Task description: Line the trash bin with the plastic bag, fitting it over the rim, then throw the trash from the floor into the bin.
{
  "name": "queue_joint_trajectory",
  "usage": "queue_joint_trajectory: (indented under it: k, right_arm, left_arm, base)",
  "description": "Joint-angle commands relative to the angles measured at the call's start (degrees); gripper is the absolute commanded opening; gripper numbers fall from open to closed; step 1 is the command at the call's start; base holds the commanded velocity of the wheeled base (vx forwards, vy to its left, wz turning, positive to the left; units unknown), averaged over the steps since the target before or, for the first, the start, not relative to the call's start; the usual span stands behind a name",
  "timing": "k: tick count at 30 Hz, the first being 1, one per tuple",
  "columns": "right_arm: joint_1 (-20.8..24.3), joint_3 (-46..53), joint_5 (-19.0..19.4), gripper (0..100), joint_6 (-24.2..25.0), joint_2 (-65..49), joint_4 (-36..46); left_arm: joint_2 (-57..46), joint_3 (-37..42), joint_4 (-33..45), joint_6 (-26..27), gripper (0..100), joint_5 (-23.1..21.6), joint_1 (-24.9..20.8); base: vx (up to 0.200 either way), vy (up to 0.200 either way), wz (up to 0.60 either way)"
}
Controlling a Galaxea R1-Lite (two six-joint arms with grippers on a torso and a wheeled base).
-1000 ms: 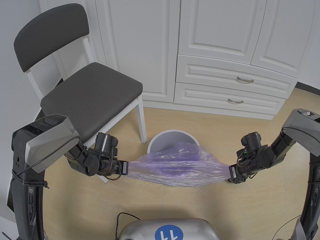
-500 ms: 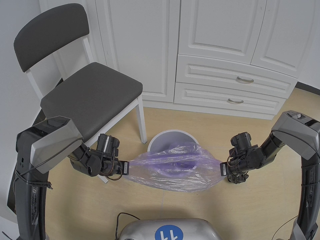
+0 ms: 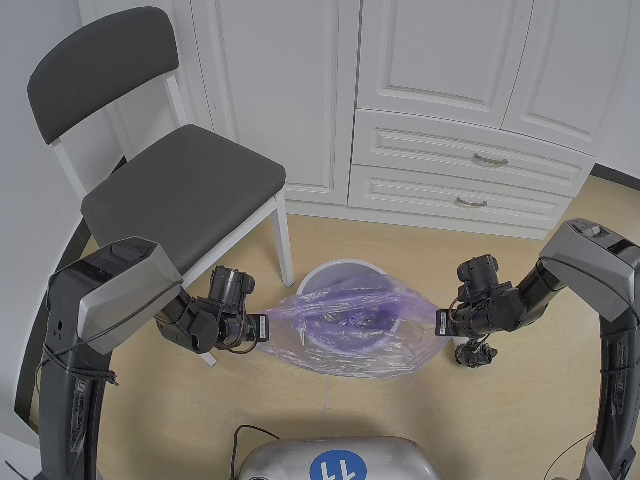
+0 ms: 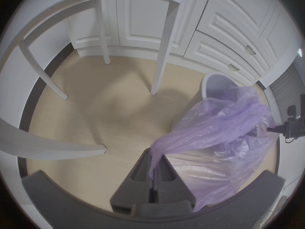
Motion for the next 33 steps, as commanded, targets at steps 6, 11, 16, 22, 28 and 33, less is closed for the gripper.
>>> queue_joint_trajectory:
  k: [6, 11, 16, 22, 28, 33]
  right_arm:
    - [1.44, -0.01, 0.11, 0, 2.21, -2.98, -1.68]
    - [3.46, 0.52, 0.03, 0, 4.5, -2.63, -5.02]
    - [5.66, 1.57, 0.03, 0, 5.38, -2.89, -6.6]
    - [8.82, 1.75, -0.06, 0, 7.4, -2.63, -6.69]
    - [9.61, 1.22, -0.15, 0, 8.72, -2.28, -6.78]
    - [8.38, -0.54, -0.33, 0, 9.6, -0.43, -6.78]
  left_arm:
    - [-6.06, 2.93, -0.14, -2.17, 0, -2.29, -3.6]
    - [-5.89, 3.11, -1.81, -2.17, 0, -1.94, -4.04]
    - [-7.56, 5.66, -4.18, -1.55, 0, -1.85, -3.69]
    - [-10.19, 10.4, -4.27, 2.75, 0, -2.47, -4.04]
    - [-8.52, 10.93, -4.36, 5.65, 0, -2.73, -3.87]
    - [-3.07, 6.27, -4.62, 4.42, 0, -1.68, -3.78]
  base:
    - [0.0, 0.0, 0.0]
    - [0.0, 0.0, 0.0]
    - [0.0, 0.0, 0.0]
    - [0.0, 0.0, 0.0]
    - [0.0, 0.0, 0.0]
    - [0.0, 0.0, 0.0]
